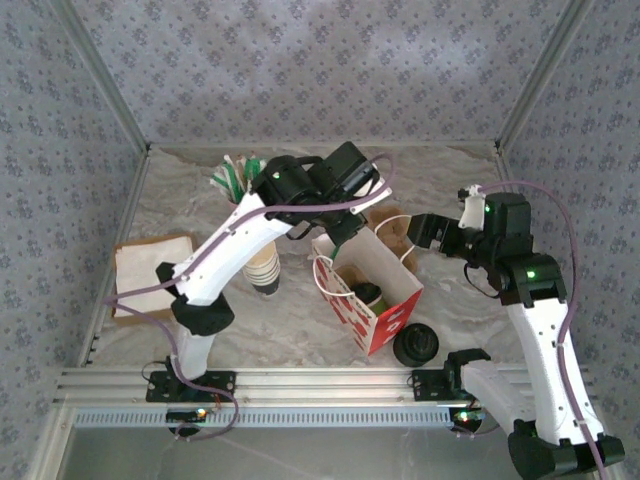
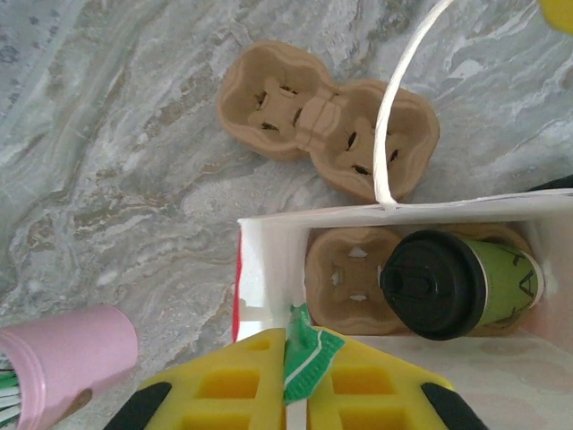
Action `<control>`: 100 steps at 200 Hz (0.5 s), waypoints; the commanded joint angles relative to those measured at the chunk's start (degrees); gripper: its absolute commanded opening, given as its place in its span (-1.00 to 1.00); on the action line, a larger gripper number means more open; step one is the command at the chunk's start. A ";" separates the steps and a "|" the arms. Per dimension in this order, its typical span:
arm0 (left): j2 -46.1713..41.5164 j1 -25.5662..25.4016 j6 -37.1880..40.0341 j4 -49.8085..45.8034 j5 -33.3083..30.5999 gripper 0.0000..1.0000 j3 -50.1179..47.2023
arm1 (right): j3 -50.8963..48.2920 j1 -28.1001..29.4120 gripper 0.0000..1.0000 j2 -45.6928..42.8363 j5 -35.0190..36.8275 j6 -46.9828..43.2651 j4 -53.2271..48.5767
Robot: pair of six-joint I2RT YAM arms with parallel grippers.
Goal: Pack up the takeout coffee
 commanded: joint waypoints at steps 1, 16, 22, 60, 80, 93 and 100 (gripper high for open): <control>2.66 -0.38 0.84 -2.28 1.23 -0.79 -0.29 | -0.37 0.11 0.89 -0.13 -1.19 -0.37 -0.35; 3.33 -0.38 0.60 -2.21 1.43 -0.80 -1.57 | -0.42 0.16 0.88 -0.25 -1.17 -0.54 -0.64; 3.46 -0.38 0.40 -2.24 1.44 -0.80 -1.92 | -0.37 0.16 0.89 -0.25 -1.18 -0.64 -0.79; 2.37 -0.73 -0.21 -0.51 2.07 -0.80 -5.63 | -0.87 0.16 0.89 -0.21 -1.35 -0.73 -0.73; 1.23 -0.81 -0.37 0.67 2.02 -0.79 -7.98 | -1.23 0.14 0.89 -0.09 -1.54 -0.62 -0.40; 0.44 -0.80 -0.60 1.38 2.06 -0.78 -9.82 | -1.42 0.12 0.89 -0.02 -1.53 -0.54 -0.07; -0.05 -0.77 -0.64 1.87 1.97 -0.78 -10.91 | -1.50 0.10 0.90 0.08 -1.59 -0.56 0.03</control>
